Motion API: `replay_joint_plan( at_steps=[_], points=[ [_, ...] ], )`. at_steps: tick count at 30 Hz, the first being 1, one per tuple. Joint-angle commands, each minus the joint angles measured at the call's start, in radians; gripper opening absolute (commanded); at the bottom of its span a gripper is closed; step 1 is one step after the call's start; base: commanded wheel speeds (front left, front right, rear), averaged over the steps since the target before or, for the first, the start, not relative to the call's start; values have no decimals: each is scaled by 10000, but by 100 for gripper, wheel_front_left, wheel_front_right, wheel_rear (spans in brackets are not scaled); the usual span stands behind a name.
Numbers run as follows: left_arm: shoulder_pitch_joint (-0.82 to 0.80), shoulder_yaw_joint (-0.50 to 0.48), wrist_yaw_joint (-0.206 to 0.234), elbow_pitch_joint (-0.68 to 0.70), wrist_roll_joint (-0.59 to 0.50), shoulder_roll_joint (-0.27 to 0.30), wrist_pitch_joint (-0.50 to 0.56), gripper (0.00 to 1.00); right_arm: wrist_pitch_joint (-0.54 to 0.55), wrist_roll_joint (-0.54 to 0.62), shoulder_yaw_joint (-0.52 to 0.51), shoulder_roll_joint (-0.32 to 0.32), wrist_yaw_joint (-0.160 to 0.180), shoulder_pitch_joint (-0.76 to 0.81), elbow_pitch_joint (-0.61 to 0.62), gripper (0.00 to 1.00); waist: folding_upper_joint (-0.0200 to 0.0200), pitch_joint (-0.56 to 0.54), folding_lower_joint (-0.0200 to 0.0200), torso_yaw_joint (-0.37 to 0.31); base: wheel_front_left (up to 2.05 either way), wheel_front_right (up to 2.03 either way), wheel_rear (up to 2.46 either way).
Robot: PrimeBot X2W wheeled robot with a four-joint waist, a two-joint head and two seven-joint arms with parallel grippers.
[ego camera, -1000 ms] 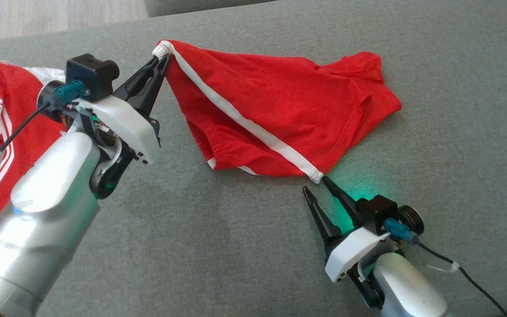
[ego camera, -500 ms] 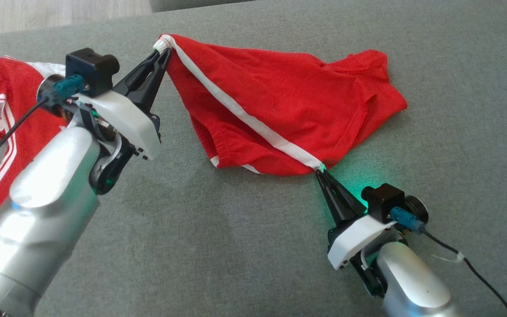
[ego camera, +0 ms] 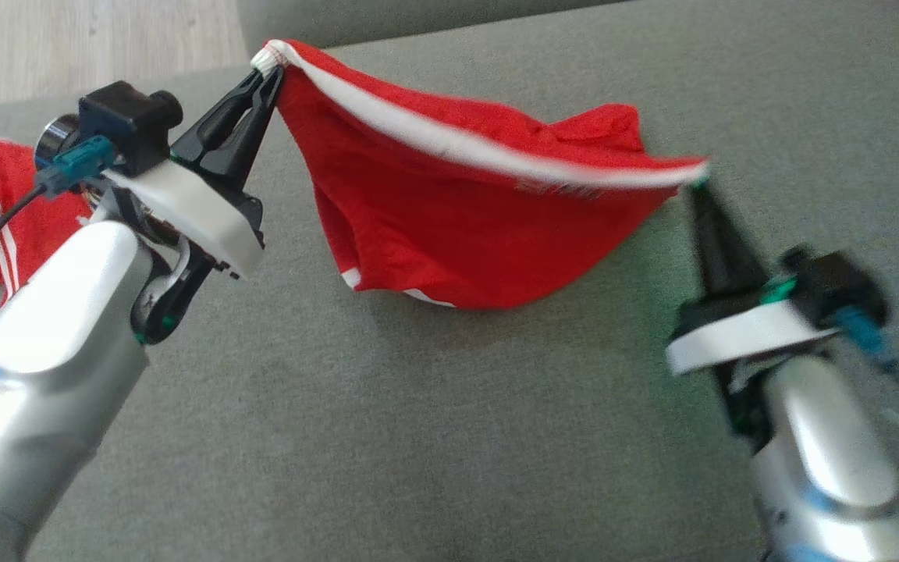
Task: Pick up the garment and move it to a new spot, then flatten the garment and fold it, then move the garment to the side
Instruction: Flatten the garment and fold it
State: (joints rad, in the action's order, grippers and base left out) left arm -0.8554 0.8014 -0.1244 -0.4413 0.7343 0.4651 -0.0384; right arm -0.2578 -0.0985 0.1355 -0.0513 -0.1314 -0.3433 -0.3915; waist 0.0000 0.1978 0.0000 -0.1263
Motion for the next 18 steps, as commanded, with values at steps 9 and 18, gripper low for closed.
replay_joint_plan(
  at_steps=[9,18],
  points=[
    [-817,103,-56,2644,-245,1317,-142,0,-40,1862,-2093,-28,7,-1880,3098,0,0,-707,0,-252,0,0,0],
    [-2102,127,-61,4454,508,2022,381,0,-40,2487,-2281,-1243,7,-4070,3100,0,0,-500,0,-265,0,0,0]
  ],
)
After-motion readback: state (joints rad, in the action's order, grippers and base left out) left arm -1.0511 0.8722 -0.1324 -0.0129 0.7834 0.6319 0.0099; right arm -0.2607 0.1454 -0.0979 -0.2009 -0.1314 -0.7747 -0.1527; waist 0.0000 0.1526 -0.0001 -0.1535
